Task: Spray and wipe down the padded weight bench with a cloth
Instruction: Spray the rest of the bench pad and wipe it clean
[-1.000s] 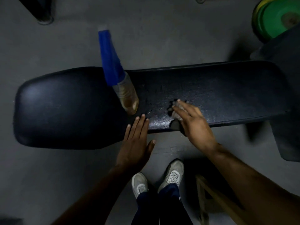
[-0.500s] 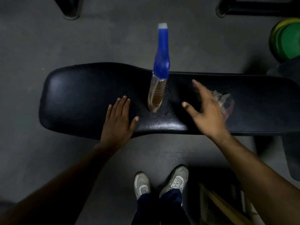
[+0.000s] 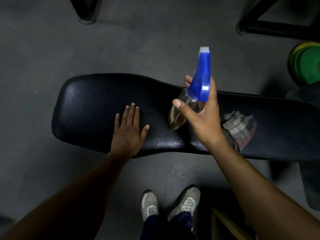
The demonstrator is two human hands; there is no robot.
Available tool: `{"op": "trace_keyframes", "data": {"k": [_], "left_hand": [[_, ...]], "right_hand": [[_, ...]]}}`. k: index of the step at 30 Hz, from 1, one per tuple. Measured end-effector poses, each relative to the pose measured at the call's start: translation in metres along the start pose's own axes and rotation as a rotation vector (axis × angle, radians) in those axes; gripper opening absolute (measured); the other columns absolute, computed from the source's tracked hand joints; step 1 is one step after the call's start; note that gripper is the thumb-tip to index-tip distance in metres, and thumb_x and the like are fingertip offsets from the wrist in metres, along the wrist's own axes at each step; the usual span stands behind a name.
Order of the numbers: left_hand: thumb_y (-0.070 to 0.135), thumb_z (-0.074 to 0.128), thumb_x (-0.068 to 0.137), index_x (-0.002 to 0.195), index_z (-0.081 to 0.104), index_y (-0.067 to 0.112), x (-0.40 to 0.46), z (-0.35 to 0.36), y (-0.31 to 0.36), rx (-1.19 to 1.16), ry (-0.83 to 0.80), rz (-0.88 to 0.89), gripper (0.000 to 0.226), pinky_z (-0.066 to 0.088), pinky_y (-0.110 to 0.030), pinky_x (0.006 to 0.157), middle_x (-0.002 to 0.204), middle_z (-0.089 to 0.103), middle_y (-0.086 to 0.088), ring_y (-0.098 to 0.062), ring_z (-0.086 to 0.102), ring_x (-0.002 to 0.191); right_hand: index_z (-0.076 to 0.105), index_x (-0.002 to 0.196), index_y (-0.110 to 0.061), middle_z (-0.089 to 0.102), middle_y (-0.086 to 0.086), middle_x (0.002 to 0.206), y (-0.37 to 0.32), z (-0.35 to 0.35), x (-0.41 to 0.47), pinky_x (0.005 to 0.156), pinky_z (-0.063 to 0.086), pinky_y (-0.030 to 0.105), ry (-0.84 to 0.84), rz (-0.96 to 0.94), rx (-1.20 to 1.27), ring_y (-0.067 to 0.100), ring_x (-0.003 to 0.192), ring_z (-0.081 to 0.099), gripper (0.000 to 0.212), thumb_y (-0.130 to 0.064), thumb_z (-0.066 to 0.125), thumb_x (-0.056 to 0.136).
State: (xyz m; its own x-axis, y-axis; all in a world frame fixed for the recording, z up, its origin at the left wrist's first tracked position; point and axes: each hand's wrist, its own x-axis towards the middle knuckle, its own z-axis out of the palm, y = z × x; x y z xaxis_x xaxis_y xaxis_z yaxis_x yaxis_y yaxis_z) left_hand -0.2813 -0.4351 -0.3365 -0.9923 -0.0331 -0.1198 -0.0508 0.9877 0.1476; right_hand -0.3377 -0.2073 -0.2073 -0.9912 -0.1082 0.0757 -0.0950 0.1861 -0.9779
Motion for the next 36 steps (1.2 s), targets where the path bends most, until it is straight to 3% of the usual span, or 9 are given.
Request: {"op": "trace_keyframes", "data": {"k": [4, 8, 13, 16, 19, 23, 30, 33, 36], "left_hand": [[0.058, 0.025, 0.104, 0.163, 0.014, 0.01, 0.001, 0.003, 0.0, 0.006, -0.009, 0.001, 0.077, 0.006, -0.052, 0.128, 0.173, 0.008, -0.009, -0.024, 0.005, 0.16], [0.057, 0.025, 0.104, 0.162, 0.017, 0.009, -0.001, 0.004, 0.0, 0.003, 0.002, 0.004, 0.076, 0.008, -0.053, 0.127, 0.172, 0.011, -0.01, -0.025, 0.007, 0.16], [0.059, 0.02, 0.104, 0.163, 0.013, 0.01, -0.001, 0.003, -0.001, 0.009, -0.014, 0.007, 0.077, 0.005, -0.052, 0.128, 0.173, 0.007, -0.01, -0.024, 0.003, 0.16], [0.059, 0.02, 0.104, 0.163, 0.015, 0.01, -0.001, 0.002, 0.001, 0.005, -0.007, -0.001, 0.077, 0.006, -0.052, 0.128, 0.173, 0.009, -0.01, -0.024, 0.004, 0.16], [0.058, 0.021, 0.104, 0.163, 0.016, 0.01, -0.001, 0.002, 0.002, 0.001, 0.001, -0.004, 0.077, 0.007, -0.052, 0.128, 0.173, 0.01, -0.01, -0.023, 0.005, 0.16], [0.058, 0.021, 0.104, 0.162, 0.017, 0.009, -0.002, 0.0, 0.002, 0.01, -0.01, -0.003, 0.077, 0.008, -0.053, 0.128, 0.172, 0.011, -0.011, -0.024, 0.006, 0.16], [0.056, 0.024, 0.104, 0.162, 0.018, 0.007, -0.003, -0.001, 0.002, -0.004, -0.007, 0.008, 0.076, 0.007, -0.054, 0.128, 0.172, 0.013, -0.012, -0.026, 0.007, 0.16], [0.056, 0.026, 0.104, 0.162, 0.018, 0.007, -0.003, 0.0, 0.001, -0.012, -0.011, 0.012, 0.076, 0.008, -0.055, 0.127, 0.172, 0.013, -0.012, -0.027, 0.008, 0.16], [0.056, 0.025, 0.105, 0.162, 0.016, 0.007, -0.001, 0.001, 0.0, -0.029, -0.03, 0.012, 0.076, 0.007, -0.055, 0.128, 0.172, 0.01, -0.012, -0.026, 0.006, 0.16]], "right_hand": [[0.051, 0.142, -0.007, 0.069, -0.025, 0.119, -0.002, 0.012, 0.011, 0.098, 0.052, 0.022, 0.018, -0.011, -0.001, 0.009, 0.107, 0.069, 0.059, -0.014, 0.08, 0.091], [0.058, 0.112, -0.011, 0.066, -0.001, 0.093, -0.009, 0.022, 0.013, 0.083, 0.055, 0.032, 0.062, -0.017, 0.092, 0.025, 0.087, 0.067, 0.024, -0.011, 0.072, 0.092], [0.057, 0.117, -0.007, 0.062, 0.006, 0.091, -0.018, 0.013, -0.01, 0.083, 0.053, 0.049, 0.095, 0.02, 0.261, 0.027, 0.086, 0.061, 0.03, -0.007, 0.069, 0.089], [0.046, 0.126, 0.012, 0.066, 0.004, 0.1, -0.021, 0.001, -0.038, 0.086, 0.056, 0.039, 0.113, 0.088, 0.323, 0.029, 0.09, 0.067, 0.052, -0.013, 0.068, 0.086], [0.057, 0.123, -0.004, 0.068, 0.005, 0.093, -0.02, -0.008, -0.071, 0.083, 0.059, 0.036, 0.13, 0.161, 0.267, 0.025, 0.085, 0.069, 0.042, -0.02, 0.07, 0.087], [0.062, 0.109, 0.003, 0.068, 0.018, 0.087, -0.01, -0.013, -0.112, 0.076, 0.058, 0.031, 0.15, 0.339, 0.159, 0.029, 0.079, 0.069, 0.06, -0.045, 0.081, 0.078], [0.07, 0.102, -0.029, 0.072, 0.002, 0.084, 0.026, -0.027, -0.171, 0.078, 0.055, 0.038, 0.178, 0.558, -0.054, 0.016, 0.076, 0.067, 0.021, -0.029, 0.074, 0.082], [0.068, 0.092, -0.021, 0.068, -0.001, 0.076, 0.029, -0.029, -0.186, 0.071, 0.052, 0.033, 0.197, 0.613, -0.167, 0.008, 0.068, 0.061, 0.029, -0.042, 0.07, 0.074], [0.066, 0.079, -0.016, 0.066, -0.009, 0.063, 0.033, -0.027, -0.198, 0.06, 0.047, 0.028, 0.169, 0.657, -0.245, 0.002, 0.057, 0.057, 0.014, -0.023, 0.078, 0.079]]}}
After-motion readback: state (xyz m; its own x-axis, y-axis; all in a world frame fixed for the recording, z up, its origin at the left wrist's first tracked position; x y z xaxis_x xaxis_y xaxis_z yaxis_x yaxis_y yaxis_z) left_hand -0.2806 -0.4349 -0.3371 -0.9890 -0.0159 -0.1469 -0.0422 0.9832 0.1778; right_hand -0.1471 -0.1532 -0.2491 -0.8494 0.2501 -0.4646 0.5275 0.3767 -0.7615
